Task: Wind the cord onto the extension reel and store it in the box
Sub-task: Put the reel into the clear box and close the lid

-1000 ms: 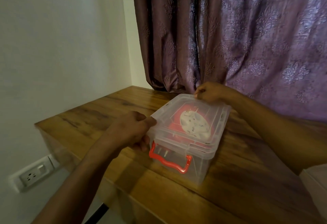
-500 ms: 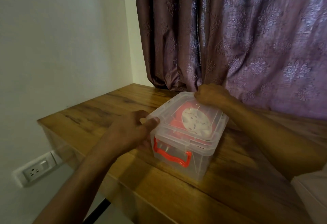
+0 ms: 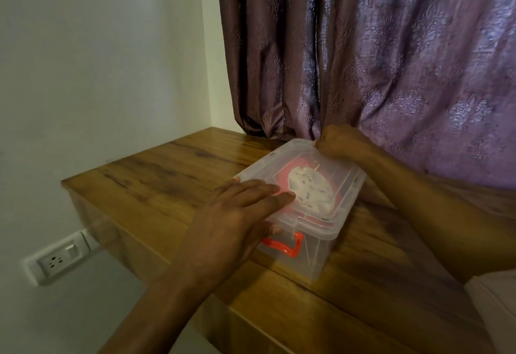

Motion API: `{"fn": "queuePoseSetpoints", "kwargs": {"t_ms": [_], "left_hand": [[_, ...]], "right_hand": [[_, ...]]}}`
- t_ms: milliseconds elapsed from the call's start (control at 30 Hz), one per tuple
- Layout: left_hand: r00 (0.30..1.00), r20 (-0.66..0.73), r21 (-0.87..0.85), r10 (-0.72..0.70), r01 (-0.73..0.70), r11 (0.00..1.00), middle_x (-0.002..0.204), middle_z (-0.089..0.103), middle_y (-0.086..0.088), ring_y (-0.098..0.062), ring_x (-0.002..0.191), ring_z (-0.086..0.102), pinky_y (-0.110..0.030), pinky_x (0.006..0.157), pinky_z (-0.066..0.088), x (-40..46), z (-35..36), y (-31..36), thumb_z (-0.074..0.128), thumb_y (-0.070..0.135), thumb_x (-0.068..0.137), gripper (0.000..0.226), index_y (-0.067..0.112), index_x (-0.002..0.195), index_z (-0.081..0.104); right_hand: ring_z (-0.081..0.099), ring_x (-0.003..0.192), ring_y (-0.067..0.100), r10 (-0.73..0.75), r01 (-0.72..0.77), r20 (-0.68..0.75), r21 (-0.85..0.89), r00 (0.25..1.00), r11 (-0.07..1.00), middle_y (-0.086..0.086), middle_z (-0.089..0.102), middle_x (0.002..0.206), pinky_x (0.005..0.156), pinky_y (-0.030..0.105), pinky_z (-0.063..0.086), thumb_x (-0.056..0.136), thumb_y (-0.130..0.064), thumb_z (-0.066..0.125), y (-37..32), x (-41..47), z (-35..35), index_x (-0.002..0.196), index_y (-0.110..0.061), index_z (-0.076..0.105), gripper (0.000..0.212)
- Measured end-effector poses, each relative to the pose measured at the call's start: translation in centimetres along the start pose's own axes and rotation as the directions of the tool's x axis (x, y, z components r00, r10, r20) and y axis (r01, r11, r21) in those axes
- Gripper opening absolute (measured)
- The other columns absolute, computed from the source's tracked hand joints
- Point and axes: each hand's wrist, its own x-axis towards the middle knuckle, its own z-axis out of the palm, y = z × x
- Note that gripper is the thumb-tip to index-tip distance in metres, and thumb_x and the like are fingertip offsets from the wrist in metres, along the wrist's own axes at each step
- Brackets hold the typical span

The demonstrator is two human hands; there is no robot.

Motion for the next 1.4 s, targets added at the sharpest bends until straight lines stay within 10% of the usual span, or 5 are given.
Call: {"fn": "queuePoseSetpoints", "kwargs": {"t_ms": [533, 767, 1100, 1400], "left_hand": [[0.977, -0.205, -0.069, 0.052, -0.068, 0.995, 0.137, 0.06, -0.001, -0.017, 0.132, 0.051, -0.045, 0.115, 0.035, -0.7, 2.9, -0.6, 0.052, 0.034, 0.093, 0.043, 0.023, 0.135, 0.054], [0.995, -0.01, 0.176, 0.1, -0.097, 0.98, 0.162, 0.022, -0.003, -0.023, 0.15, 0.016, -0.049, 0.121, 0.012, -1.7, 5.1, -2.3, 0.051, 0.07, 0.085, 0.095, 0.023, 0.156, 0.009], [0.961, -0.157, 0.075, 0.23, -0.22, 0.973, 0.146, 0.05, -0.006, -0.021, 0.138, 0.042, -0.041, 0.117, 0.032, -0.1, 4.6, -4.5, 0.047, 0.02, 0.099, 0.048, 0.019, 0.146, 0.038], [0.93, -0.368, 0.001, 0.018, -0.019, 1.0, 0.115, 0.052, -0.004, -0.021, 0.106, 0.049, -0.039, 0.088, 0.043, 1.8, 7.2, -2.0, 0.028, 0.062, 0.095, 0.051, 0.019, 0.113, 0.051]], "right_hand": [[0.046, 0.123, 0.035, 0.139, -0.138, 0.065, -0.017, 0.988, 0.99, 0.016, 0.046, 0.139, 0.101, 0.044, 0.038, 0.094, -0.043, 0.026, -0.9, -0.5, 2.1, 0.132, -0.011, 0.048, 0.055], [0.046, 0.123, 0.038, 0.128, -0.131, 0.099, 0.019, 0.987, 0.991, 0.019, 0.044, 0.14, 0.102, 0.051, 0.037, 0.093, -0.048, 0.025, -1.3, 0.9, 2.2, 0.134, -0.01, 0.045, 0.059], [0.042, 0.126, 0.039, 0.104, -0.107, 0.092, 0.027, 0.99, 0.994, 0.022, 0.038, 0.144, 0.105, 0.048, 0.035, 0.095, -0.045, 0.023, -1.6, 2.0, 2.4, 0.142, -0.01, 0.036, 0.059], [0.042, 0.127, 0.038, 0.098, -0.1, 0.097, 0.011, 0.99, 0.995, 0.02, 0.036, 0.146, 0.105, 0.049, 0.035, 0.095, -0.045, 0.024, -1.8, 2.2, 2.4, 0.14, -0.01, 0.037, 0.059]]}}
